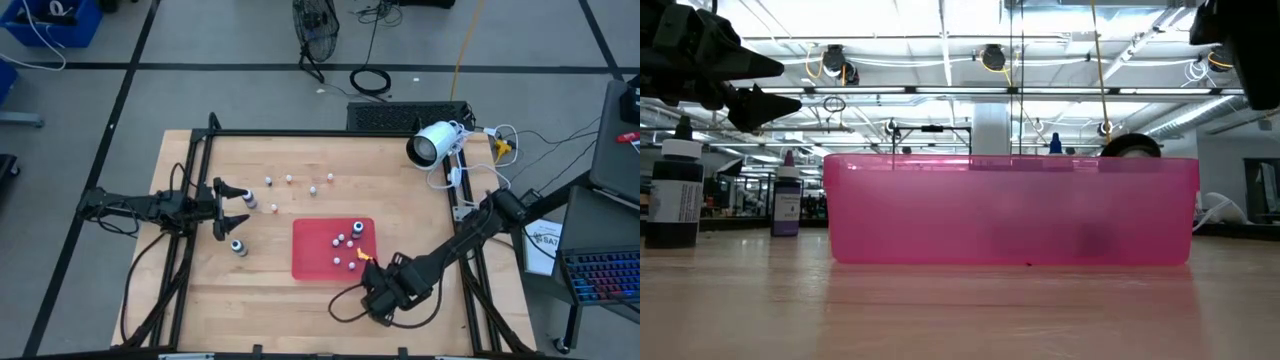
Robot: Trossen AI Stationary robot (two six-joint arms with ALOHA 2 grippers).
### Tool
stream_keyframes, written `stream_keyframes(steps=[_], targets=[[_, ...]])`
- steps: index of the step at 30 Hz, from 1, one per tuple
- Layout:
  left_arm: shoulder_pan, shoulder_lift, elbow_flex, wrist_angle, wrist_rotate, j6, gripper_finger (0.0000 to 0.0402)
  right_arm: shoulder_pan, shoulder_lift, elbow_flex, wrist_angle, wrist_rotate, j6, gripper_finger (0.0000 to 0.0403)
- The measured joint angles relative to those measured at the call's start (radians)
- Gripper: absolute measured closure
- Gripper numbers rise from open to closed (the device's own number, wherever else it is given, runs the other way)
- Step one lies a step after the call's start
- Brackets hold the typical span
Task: Pick & Place food coloring
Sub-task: Put the large green food coloring bottle into the pink bin
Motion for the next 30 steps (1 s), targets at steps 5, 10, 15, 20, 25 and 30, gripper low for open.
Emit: stream_keyframes(steps=[5,10,15,20,25,30], targets=[[0.000,0.000,0.000,0.000,0.000,0.000,0.0009,-0.015,-0.042,0.000,0.010,-0.005,0.000,0.0156],[0.000,0.000,0.000,0.000,0.000,0.000,0.0009,-0.016,-0.073,0.000,0.063,-0.004,0.007,0.0156],[0.000,0.000,0.000,0.000,0.000,0.000,0.0009,0.017,-0.056,0.000,0.182,-0.009,-0.042,0.0157],[0.000,0.000,0.000,0.000,0.000,0.000,0.0009,0.043,-0.031,0.000,0.148,-0.007,-0.044,0.0171],[0.000,0.000,0.000,0.000,0.000,0.000,0.0009,0.052,-0.009,0.000,0.125,-0.005,-0.028,0.0190],[0.000,0.000,0.000,0.000,0.000,0.000,0.0009,0.052,0.021,0.000,0.145,-0.006,-0.028,0.0194]])
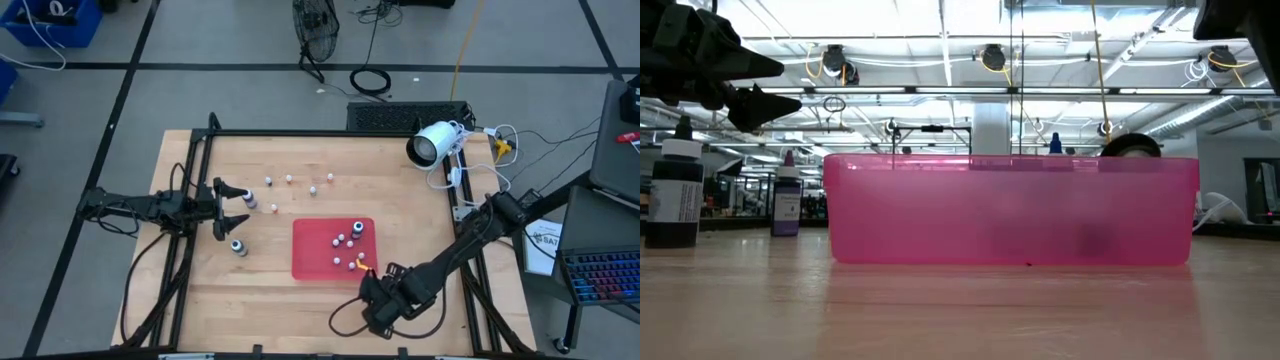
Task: Pick & Place food coloring
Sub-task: Put the large green food coloring bottle into the pink bin
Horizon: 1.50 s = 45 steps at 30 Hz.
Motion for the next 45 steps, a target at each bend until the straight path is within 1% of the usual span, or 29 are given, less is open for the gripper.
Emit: stream_keyframes(steps=[5,9,12,15,18,21,35,42,45], targets=[[0.000,0.000,0.000,0.000,0.000,0.000,0.0009,0.000,0.009,-0.015,0.018,0.002,-0.001,0.0191],[0.000,0.000,0.000,0.000,0.000,0.000,0.0009,-0.001,0.009,-0.076,0.060,-0.003,0.007,0.0191],[0.000,0.000,0.000,0.000,0.000,0.000,0.0009,-0.002,0.010,-0.134,0.120,-0.044,0.010,0.0191],[0.000,0.000,0.000,0.000,0.000,0.000,0.0009,-0.010,0.010,-0.190,0.217,-0.075,0.010,0.0191],[0.000,0.000,0.000,0.000,0.000,0.000,0.0009,-0.023,0.010,-0.222,0.283,-0.108,0.008,0.0191],[0.000,0.000,0.000,0.000,0.000,0.000,0.0009,-0.035,0.010,-0.224,0.288,-0.129,0.002,0.0191],[0.000,0.000,0.000,0.000,0.000,0.000,0.0009,-0.070,0.010,-0.224,0.290,-0.126,-0.015,0.0192],[0.000,0.000,0.000,0.000,0.000,0.000,0.0009,-0.077,0.009,-0.224,0.290,-0.126,-0.016,0.0207],[0.000,0.000,0.000,0.000,0.000,0.000,0.0009,-0.078,0.009,-0.224,0.290,-0.126,-0.041,0.0226]])
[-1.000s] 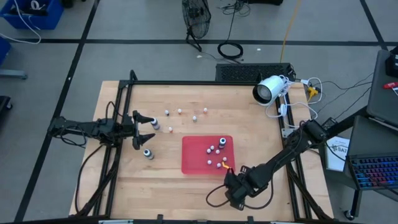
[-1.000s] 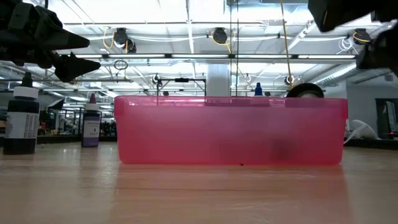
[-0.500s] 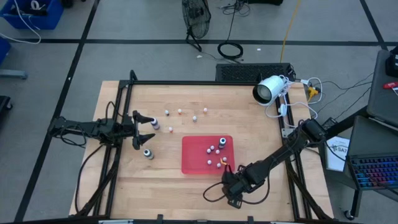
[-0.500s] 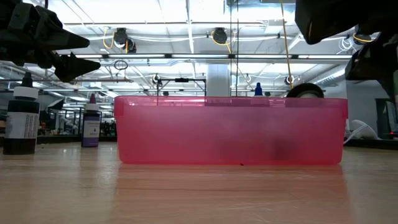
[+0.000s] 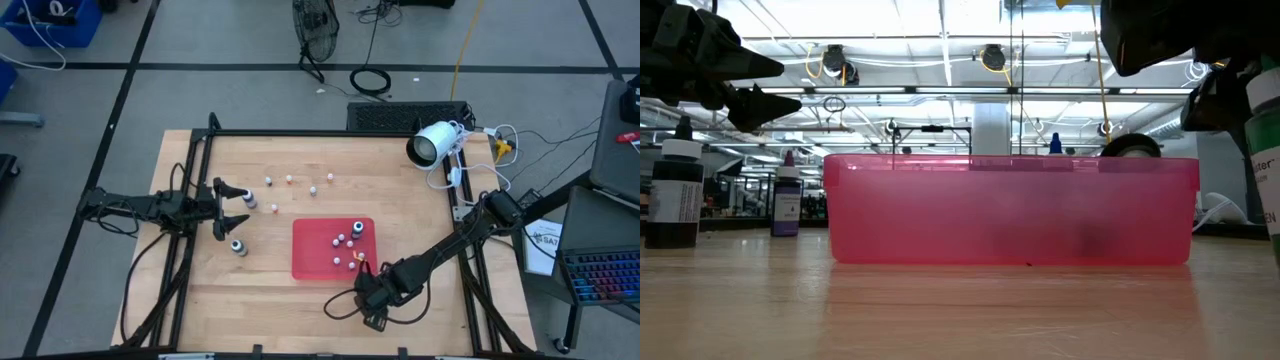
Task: Pick & Place food coloring
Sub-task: Put the large green food coloring bottle into the pink bin
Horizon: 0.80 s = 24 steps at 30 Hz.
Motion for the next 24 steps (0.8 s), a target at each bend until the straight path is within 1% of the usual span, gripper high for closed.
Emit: stream_keyframes(steps=[4,9,13,17,24], targets=[[0.000,0.000,0.000,0.000,0.000,0.000,0.0009,0.005,-0.001,0.000,0.009,0.001,-0.047,0.0277],[0.000,0.000,0.000,0.000,0.000,0.000,0.0009,0.019,-0.001,0.000,0.052,0.001,-0.090,0.0279],[0.000,0.000,0.000,0.000,0.000,0.000,0.0009,0.034,-0.009,0.028,0.045,0.006,-0.131,0.0279],[0.000,0.000,0.000,0.000,0.000,0.000,0.0009,0.041,-0.054,0.064,0.030,0.064,-0.177,0.0279],[0.000,0.000,0.000,0.000,0.000,0.000,0.0009,0.011,-0.174,0.131,-0.085,0.286,-0.344,0.0279]])
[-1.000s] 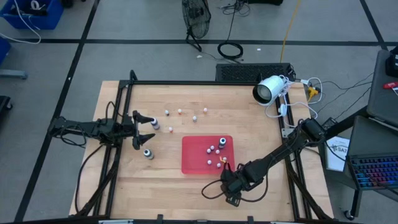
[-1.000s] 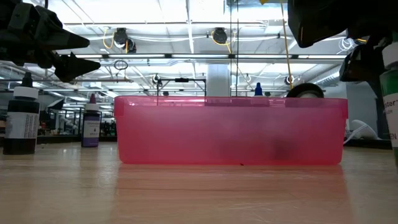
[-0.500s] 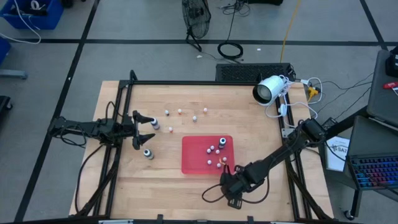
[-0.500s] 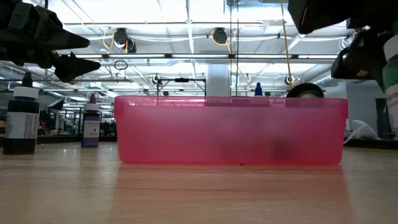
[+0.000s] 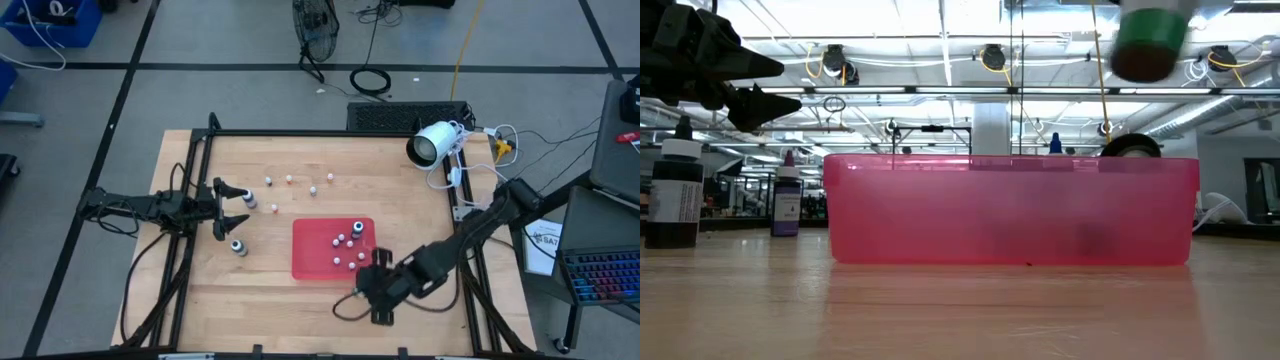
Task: Pick & Place food coloring
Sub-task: Put the large green food coloring bottle into the pink bin
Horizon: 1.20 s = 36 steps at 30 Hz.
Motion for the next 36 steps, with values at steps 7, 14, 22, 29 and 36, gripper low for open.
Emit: stream_keyframes(steps=[7,14,22,29,36], targets=[[0.000,0.000,0.000,-0.002,0.000,0.000,0.0009,-0.108,-0.039,0.002,-0.122,0.024,-0.077,0.0279],[0.000,0.000,0.000,0.000,0.000,0.000,0.0009,-0.207,0.014,0.002,-0.174,-0.054,-0.141,0.0279],[0.000,0.000,0.000,0.000,0.000,0.000,0.0009,-0.223,0.030,-0.042,-0.163,-0.111,-0.129,0.0279],[0.000,0.000,0.000,0.000,0.000,0.000,0.0009,-0.229,0.031,-0.110,-0.096,-0.141,-0.128,0.0279],[0.000,0.000,0.000,0.000,0.000,0.000,0.0009,-0.237,0.030,-0.159,-0.063,-0.163,-0.133,0.0280]])
